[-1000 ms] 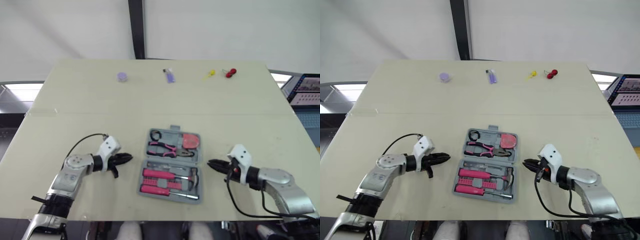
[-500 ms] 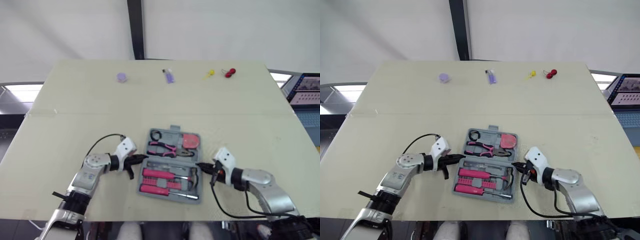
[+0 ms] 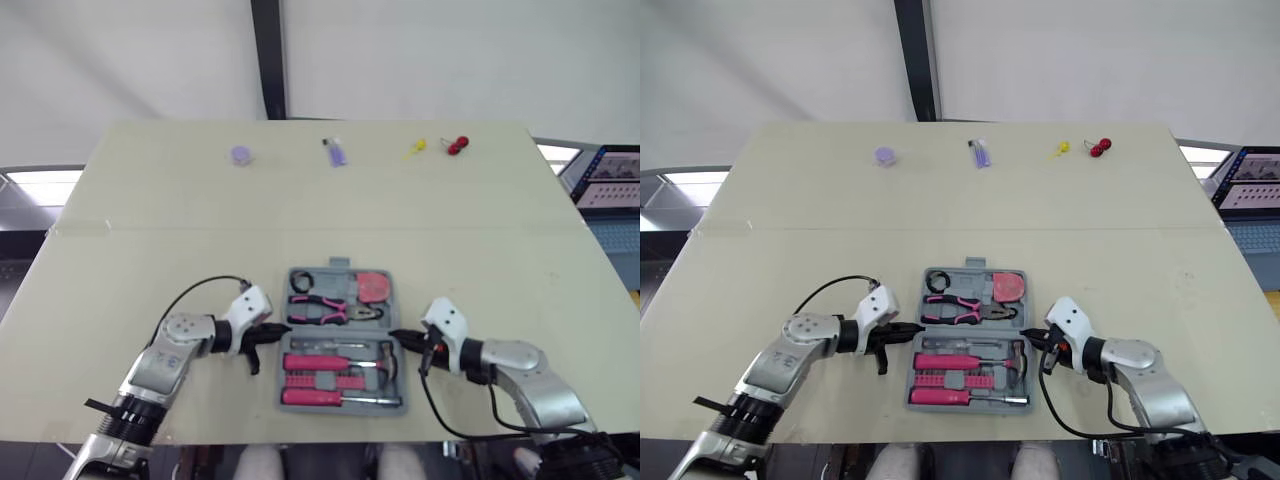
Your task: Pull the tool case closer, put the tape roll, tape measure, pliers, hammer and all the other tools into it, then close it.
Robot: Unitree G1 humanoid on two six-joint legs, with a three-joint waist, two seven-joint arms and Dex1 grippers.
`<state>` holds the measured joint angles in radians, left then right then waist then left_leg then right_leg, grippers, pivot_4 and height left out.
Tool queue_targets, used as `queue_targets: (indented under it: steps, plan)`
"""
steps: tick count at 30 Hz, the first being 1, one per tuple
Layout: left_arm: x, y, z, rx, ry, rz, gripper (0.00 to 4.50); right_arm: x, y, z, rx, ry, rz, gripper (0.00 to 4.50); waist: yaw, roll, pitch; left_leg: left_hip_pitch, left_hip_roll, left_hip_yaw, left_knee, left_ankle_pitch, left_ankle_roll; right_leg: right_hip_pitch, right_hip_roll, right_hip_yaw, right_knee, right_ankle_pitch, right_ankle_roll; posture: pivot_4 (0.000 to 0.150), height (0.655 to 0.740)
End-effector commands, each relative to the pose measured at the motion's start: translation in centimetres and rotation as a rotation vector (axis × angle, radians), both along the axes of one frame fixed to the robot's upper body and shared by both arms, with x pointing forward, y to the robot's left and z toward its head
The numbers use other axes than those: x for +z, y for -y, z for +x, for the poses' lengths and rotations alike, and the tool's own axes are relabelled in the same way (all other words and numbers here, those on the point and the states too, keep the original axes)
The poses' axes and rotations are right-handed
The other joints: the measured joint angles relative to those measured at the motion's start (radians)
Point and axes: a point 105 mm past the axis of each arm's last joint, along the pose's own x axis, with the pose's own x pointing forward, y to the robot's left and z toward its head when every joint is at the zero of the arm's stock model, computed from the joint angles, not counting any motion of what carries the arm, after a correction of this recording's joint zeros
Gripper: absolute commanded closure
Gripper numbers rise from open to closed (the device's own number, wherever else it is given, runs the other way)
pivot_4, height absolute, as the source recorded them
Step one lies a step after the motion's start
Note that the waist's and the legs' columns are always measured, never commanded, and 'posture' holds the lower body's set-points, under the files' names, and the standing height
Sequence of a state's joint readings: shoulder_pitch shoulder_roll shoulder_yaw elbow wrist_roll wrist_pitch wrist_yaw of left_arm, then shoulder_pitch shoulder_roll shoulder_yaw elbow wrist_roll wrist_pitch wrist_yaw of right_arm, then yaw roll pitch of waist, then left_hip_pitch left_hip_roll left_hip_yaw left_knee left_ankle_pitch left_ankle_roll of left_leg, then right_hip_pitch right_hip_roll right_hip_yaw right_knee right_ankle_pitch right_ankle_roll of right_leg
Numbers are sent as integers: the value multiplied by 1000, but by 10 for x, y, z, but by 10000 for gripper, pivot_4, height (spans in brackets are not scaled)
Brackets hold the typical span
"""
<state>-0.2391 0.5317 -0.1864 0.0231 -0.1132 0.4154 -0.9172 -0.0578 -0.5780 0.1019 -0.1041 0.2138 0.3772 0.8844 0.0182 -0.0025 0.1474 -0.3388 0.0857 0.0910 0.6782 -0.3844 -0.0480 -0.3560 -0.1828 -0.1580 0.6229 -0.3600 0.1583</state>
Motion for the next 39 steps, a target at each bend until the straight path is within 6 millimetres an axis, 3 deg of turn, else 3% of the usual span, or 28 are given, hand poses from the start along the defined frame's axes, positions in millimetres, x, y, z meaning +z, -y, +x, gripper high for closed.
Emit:
queue_targets:
  steps: [1,17,39]
  plan:
    - [-9,13,-19,-81,-62,-11,44692,4,-19,-14,97,-19,47,44431,0,0,0,0,0,0,0,0,0,0,0,0,0,0,0,1500,7400]
    - [-14,11,-41,-115,-156,-1,44692,-2,-20,-29,118,-70,39,44431,2,0,0,0,0,0,-1,0,0,0,0,0,0,0,0,1500,7400]
    - [-14,8,-45,-124,-183,5,44692,-4,-22,-29,118,-71,38,44431,3,0,0,1,0,0,-2,0,0,0,0,0,-1,0,0,1500,7400]
